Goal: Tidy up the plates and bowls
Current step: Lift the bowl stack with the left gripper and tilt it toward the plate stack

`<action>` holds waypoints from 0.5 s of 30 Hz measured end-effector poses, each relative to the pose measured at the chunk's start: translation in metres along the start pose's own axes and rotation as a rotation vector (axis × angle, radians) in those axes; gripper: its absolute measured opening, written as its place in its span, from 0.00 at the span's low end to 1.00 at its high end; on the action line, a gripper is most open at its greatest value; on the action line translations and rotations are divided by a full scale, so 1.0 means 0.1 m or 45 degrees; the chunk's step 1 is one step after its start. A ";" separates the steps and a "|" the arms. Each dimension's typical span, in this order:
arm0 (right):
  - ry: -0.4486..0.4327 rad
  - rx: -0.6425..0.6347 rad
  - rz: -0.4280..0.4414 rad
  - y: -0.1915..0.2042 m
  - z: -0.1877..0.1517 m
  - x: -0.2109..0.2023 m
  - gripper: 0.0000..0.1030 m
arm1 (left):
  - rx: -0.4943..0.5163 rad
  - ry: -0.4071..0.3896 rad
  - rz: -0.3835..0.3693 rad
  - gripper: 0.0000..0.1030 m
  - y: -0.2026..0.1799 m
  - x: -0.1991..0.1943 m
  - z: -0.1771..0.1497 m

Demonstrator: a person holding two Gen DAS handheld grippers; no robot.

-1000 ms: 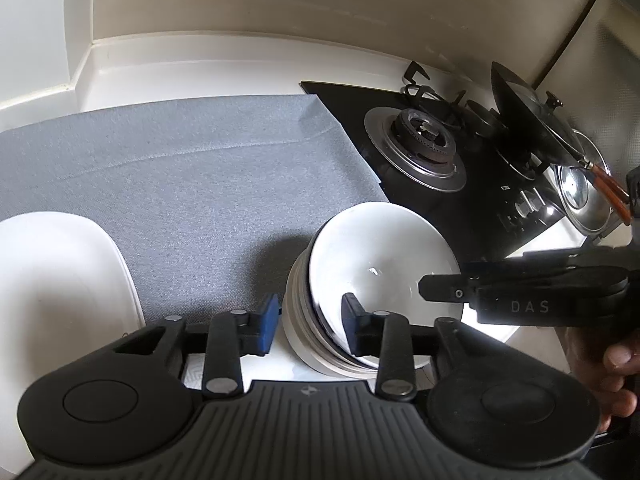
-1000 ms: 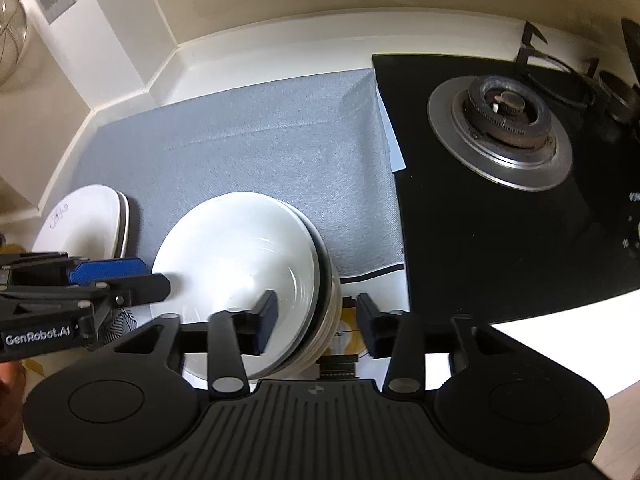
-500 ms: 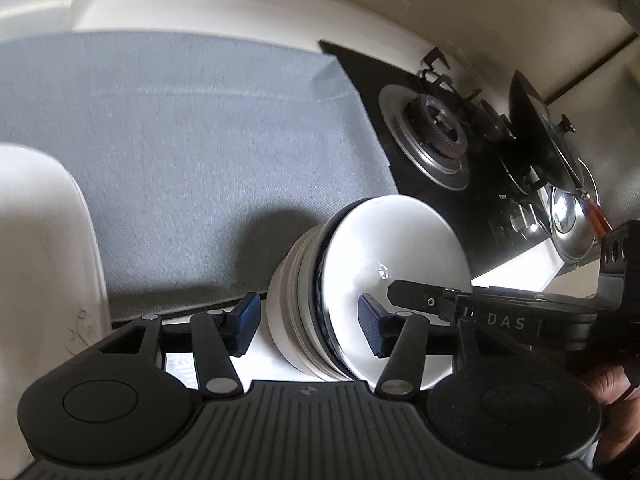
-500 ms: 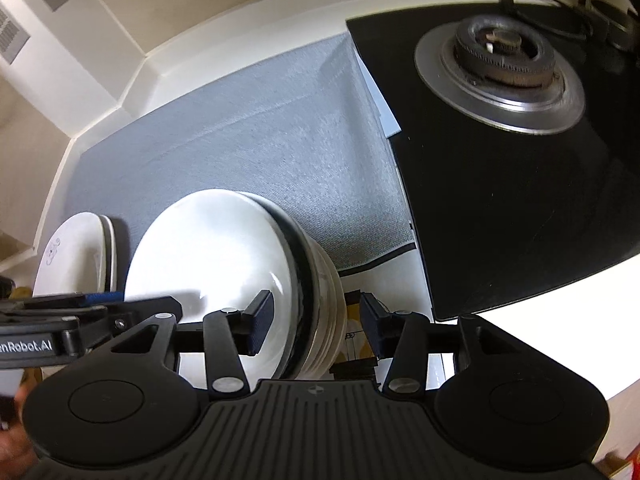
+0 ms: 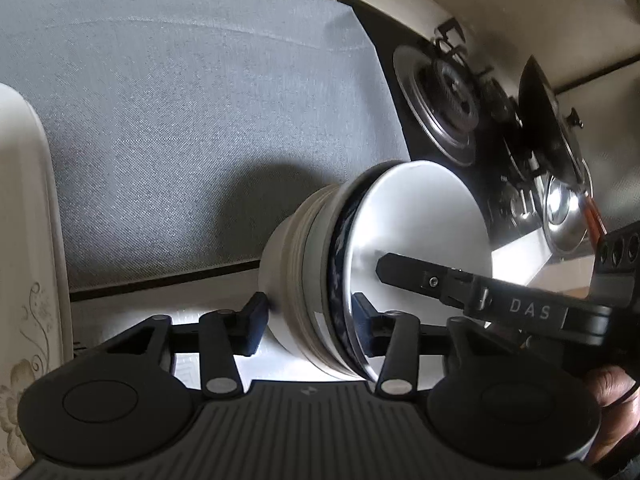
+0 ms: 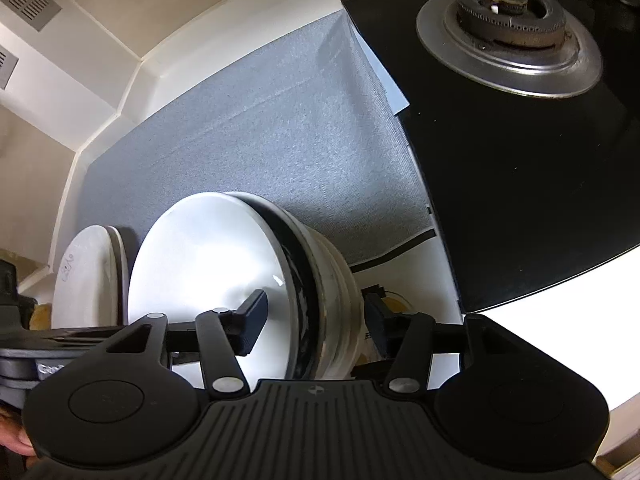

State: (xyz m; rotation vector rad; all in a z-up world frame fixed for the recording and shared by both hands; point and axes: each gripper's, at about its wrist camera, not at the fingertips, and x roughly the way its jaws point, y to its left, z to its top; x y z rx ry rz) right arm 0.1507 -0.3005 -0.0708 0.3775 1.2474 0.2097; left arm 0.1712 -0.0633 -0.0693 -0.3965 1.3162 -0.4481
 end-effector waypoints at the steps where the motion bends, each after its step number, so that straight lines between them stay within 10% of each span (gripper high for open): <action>1: 0.000 0.007 0.005 0.00 0.00 0.01 0.56 | 0.008 0.006 0.001 0.48 0.00 0.01 0.01; 15: -0.074 0.026 -0.006 0.02 -0.08 -0.01 0.55 | 0.011 0.014 -0.027 0.50 0.01 0.04 0.01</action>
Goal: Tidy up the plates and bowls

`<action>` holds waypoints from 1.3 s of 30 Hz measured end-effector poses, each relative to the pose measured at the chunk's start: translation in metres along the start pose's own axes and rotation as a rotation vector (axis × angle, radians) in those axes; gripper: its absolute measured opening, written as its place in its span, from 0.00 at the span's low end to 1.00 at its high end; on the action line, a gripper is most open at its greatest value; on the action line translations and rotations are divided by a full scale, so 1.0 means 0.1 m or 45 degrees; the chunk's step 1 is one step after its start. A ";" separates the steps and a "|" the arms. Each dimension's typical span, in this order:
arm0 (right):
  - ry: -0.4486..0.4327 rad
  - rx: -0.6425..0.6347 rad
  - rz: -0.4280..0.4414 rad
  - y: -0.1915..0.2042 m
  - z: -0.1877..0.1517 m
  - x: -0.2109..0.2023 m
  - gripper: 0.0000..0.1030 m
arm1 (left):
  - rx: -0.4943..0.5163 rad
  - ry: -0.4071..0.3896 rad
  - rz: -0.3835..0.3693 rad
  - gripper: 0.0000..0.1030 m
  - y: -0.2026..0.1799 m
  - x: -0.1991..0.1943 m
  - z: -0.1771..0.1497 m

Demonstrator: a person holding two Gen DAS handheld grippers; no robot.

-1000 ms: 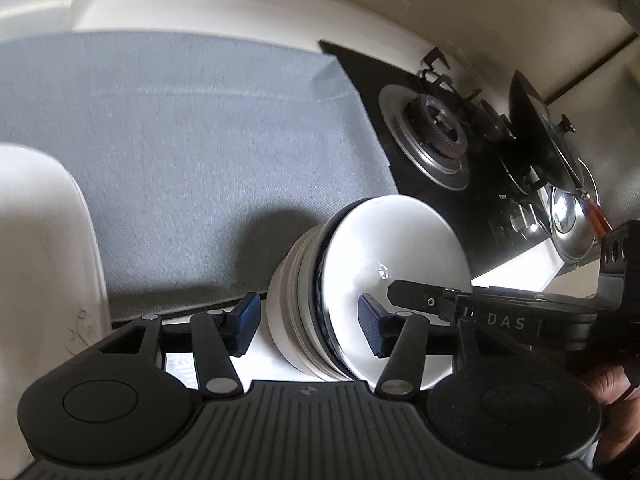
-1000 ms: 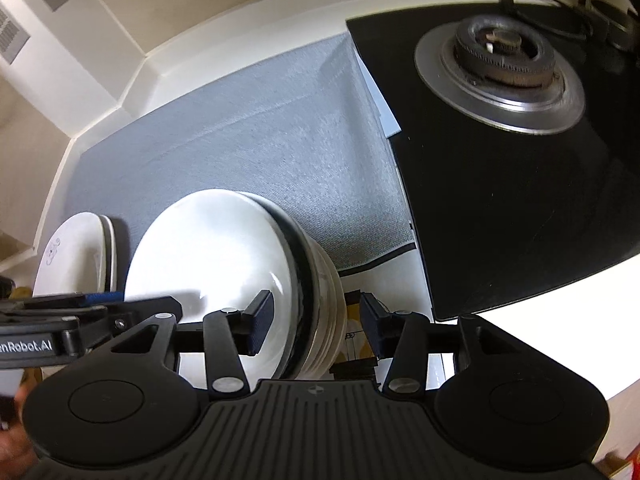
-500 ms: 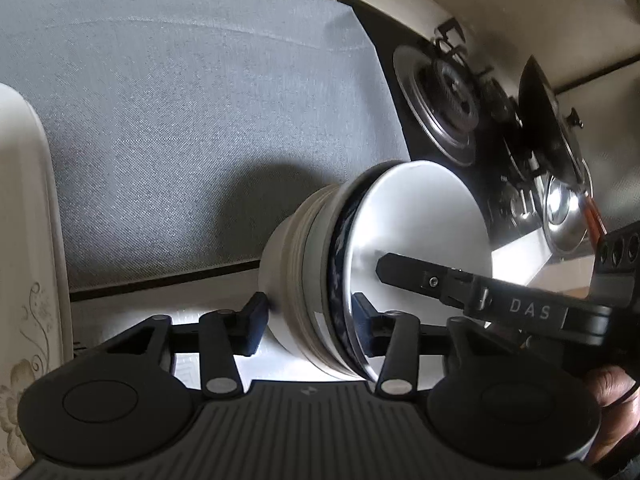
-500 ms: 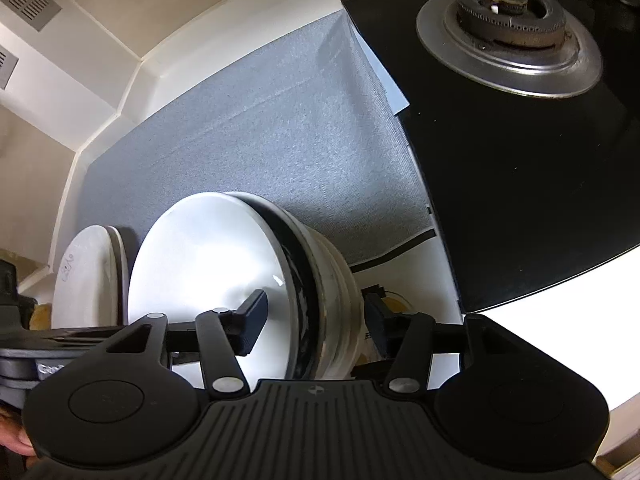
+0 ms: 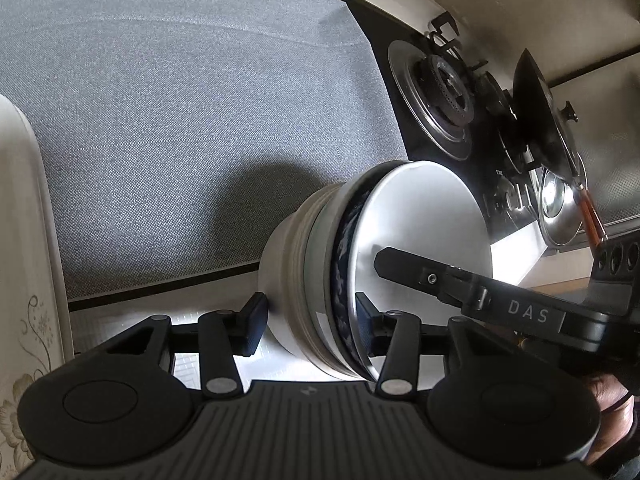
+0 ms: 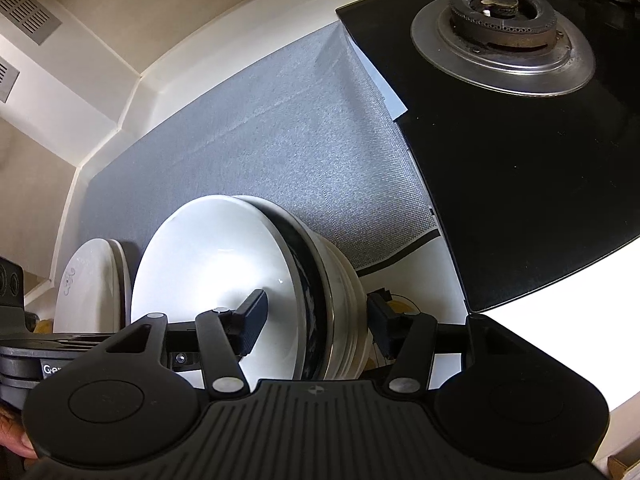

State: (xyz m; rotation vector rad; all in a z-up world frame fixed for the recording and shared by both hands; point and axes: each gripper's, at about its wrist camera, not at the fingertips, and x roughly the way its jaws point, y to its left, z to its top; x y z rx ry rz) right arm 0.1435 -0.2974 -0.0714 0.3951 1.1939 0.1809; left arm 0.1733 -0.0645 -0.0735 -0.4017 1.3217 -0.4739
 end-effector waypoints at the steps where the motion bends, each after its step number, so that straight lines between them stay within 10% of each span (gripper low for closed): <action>1: -0.002 -0.004 -0.004 0.01 0.00 0.00 0.55 | -0.002 -0.001 0.000 0.50 0.00 0.00 0.00; 39: -0.004 -0.057 -0.036 0.07 -0.01 0.00 0.56 | -0.030 -0.006 -0.009 0.54 0.00 0.01 -0.05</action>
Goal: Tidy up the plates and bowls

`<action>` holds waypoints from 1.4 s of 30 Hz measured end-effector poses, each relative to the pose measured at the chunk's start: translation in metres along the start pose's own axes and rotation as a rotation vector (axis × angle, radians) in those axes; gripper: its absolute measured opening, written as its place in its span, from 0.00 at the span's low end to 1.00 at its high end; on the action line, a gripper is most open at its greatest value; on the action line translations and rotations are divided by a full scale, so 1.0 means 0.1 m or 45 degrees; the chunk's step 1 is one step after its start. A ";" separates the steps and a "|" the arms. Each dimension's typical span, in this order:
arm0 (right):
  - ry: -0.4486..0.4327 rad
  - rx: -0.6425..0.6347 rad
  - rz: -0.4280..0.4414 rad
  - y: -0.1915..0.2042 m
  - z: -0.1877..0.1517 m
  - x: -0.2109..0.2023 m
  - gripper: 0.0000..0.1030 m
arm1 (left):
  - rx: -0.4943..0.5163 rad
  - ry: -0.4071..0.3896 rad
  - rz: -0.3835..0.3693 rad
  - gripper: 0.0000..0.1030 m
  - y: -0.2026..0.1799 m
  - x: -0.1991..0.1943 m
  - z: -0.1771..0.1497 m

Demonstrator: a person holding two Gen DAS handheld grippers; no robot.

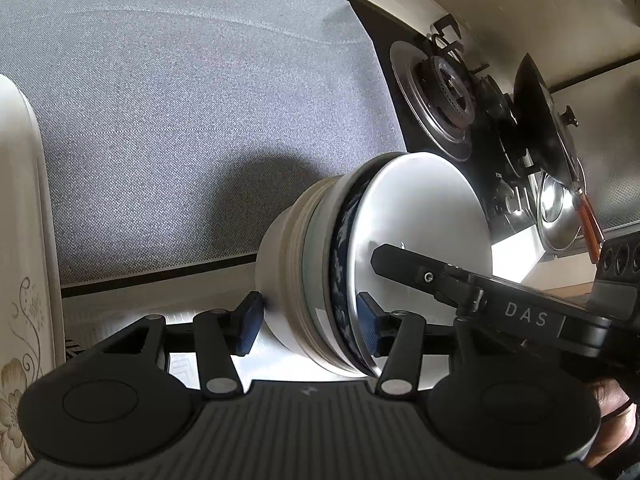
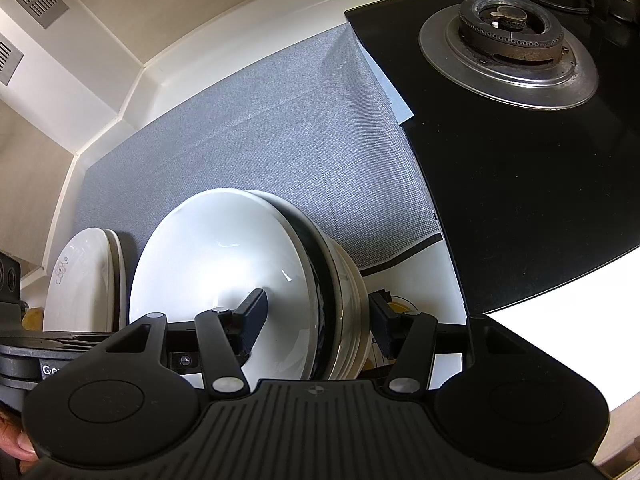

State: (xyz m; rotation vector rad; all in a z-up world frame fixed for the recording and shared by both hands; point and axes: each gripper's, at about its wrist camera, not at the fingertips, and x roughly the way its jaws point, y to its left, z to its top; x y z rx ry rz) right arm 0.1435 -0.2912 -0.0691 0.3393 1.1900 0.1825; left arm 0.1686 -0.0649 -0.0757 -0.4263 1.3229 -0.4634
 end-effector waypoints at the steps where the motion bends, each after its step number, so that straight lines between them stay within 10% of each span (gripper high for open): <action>1: 0.000 0.000 0.000 0.00 0.00 0.00 0.56 | 0.000 0.000 0.000 0.54 0.00 0.00 0.00; 42: -0.019 0.000 -0.010 0.02 -0.04 -0.03 0.55 | 0.037 0.051 0.038 0.55 -0.10 0.02 0.04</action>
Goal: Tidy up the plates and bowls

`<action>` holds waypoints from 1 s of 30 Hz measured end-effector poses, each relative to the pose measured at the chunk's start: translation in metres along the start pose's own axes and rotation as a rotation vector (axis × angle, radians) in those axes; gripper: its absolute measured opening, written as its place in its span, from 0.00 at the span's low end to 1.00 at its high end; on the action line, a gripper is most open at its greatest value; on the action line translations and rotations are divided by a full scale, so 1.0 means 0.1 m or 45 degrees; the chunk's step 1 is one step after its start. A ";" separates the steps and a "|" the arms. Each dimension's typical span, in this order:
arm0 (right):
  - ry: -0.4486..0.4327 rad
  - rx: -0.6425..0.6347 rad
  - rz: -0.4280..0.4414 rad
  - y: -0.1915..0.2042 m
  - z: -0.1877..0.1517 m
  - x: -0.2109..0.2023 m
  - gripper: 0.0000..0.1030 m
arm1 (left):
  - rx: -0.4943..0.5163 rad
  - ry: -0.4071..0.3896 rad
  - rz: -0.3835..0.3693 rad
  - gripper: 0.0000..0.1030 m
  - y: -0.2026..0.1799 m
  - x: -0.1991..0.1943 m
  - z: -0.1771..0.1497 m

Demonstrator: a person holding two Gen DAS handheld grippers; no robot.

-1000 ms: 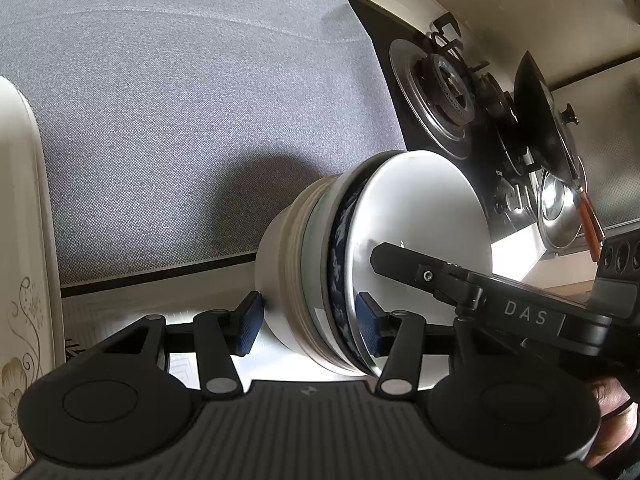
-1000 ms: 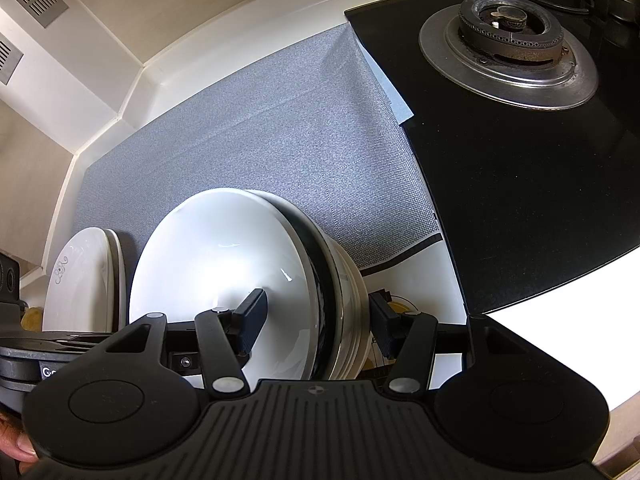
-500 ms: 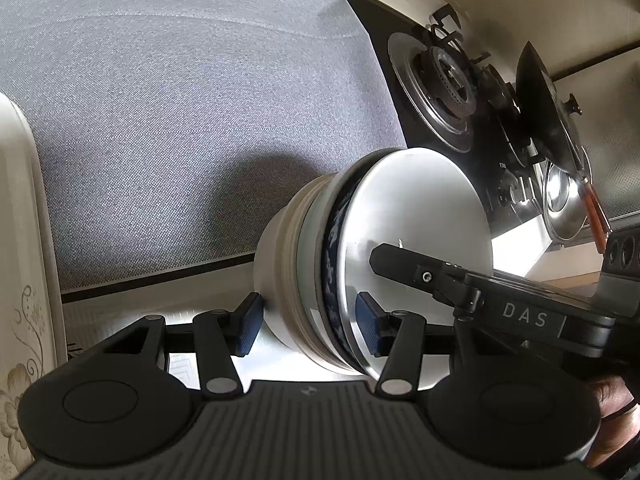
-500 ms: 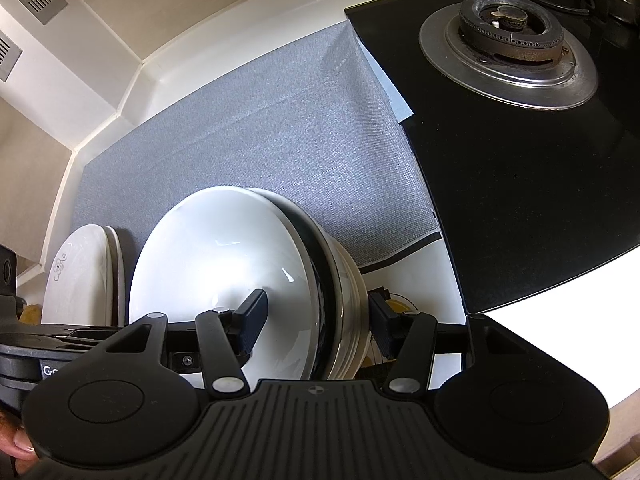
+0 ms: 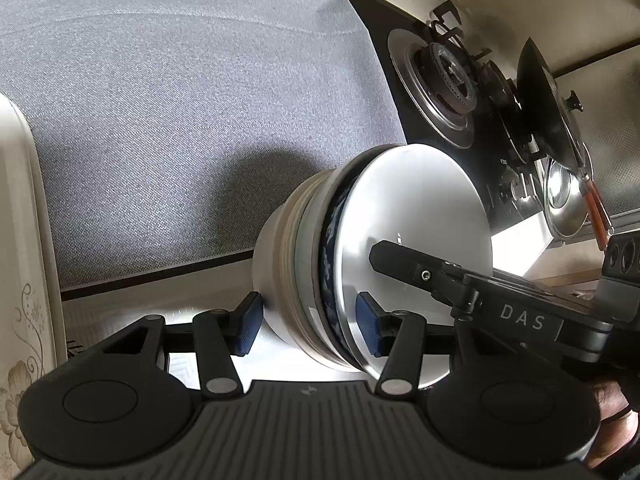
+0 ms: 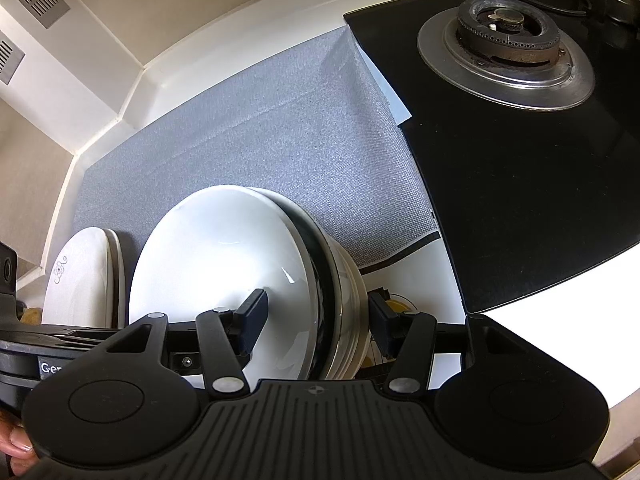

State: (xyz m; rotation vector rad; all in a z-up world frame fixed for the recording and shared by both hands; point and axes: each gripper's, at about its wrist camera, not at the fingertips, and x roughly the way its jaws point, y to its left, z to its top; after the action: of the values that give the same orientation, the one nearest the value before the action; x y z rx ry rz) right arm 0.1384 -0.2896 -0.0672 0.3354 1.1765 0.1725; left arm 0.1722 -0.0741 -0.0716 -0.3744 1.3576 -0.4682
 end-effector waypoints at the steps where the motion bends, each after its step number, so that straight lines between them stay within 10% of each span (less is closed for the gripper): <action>1: -0.001 0.001 0.000 0.00 0.00 0.00 0.54 | 0.003 0.002 0.002 0.55 0.00 0.00 0.00; 30: -0.015 0.001 0.000 0.00 -0.02 -0.02 0.53 | 0.003 -0.009 0.006 0.55 -0.02 -0.01 -0.04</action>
State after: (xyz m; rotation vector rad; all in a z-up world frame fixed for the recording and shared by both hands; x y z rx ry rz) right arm 0.1354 -0.2894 -0.0660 0.3366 1.1650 0.1700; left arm 0.1673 -0.0752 -0.0702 -0.3701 1.3504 -0.4640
